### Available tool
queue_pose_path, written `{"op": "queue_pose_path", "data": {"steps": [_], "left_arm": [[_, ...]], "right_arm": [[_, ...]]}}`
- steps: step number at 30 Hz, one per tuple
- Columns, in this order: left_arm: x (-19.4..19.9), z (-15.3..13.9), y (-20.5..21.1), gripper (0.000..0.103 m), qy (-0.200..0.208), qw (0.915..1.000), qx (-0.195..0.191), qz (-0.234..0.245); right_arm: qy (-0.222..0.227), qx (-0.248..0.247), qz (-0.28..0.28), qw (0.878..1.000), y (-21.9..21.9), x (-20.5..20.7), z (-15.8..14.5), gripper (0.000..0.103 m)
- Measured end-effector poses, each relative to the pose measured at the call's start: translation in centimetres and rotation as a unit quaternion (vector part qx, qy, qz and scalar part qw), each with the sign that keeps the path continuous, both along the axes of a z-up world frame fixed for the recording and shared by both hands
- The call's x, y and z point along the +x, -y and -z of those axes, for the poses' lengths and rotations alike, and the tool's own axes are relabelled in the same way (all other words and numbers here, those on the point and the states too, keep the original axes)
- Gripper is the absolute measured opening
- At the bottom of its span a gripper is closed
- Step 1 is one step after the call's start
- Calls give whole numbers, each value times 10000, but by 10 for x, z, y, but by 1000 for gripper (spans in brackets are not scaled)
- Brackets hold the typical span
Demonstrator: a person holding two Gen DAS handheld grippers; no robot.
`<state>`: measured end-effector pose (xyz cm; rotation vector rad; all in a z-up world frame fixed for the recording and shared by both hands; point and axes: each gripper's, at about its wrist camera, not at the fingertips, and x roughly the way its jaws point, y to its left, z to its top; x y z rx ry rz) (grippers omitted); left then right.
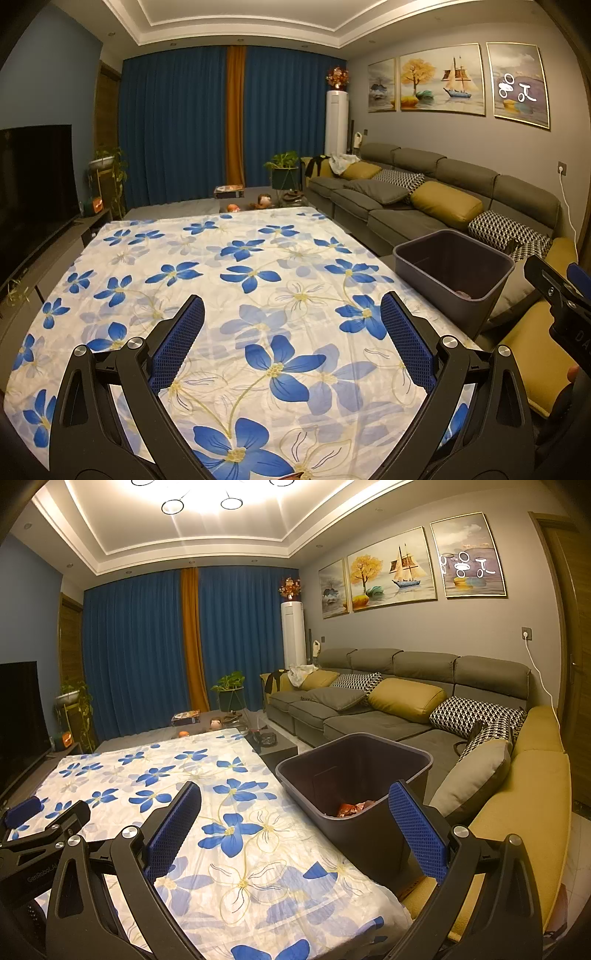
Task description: Collect trash
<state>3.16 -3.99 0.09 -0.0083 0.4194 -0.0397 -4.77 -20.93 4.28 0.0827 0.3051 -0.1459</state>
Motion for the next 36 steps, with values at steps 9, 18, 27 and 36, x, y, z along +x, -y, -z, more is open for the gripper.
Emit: {"op": "queue_pose_path", "data": {"steps": [9,18,27,36], "left_arm": [[0,0,0,94,2,10000,0,5],[0,0,-1,94,1,10000,0,2],[0,0,-1,94,-6,10000,4,0],[0,3,1,94,-100,9999,-53,26]], "right_arm": [[7,4,1,10000,-1,2,-1,98],[7,9,0,10000,-1,2,-1,98],[6,19,1,10000,-2,2,-2,98],[2,17,-3,10000,-2,2,-2,98]]}}
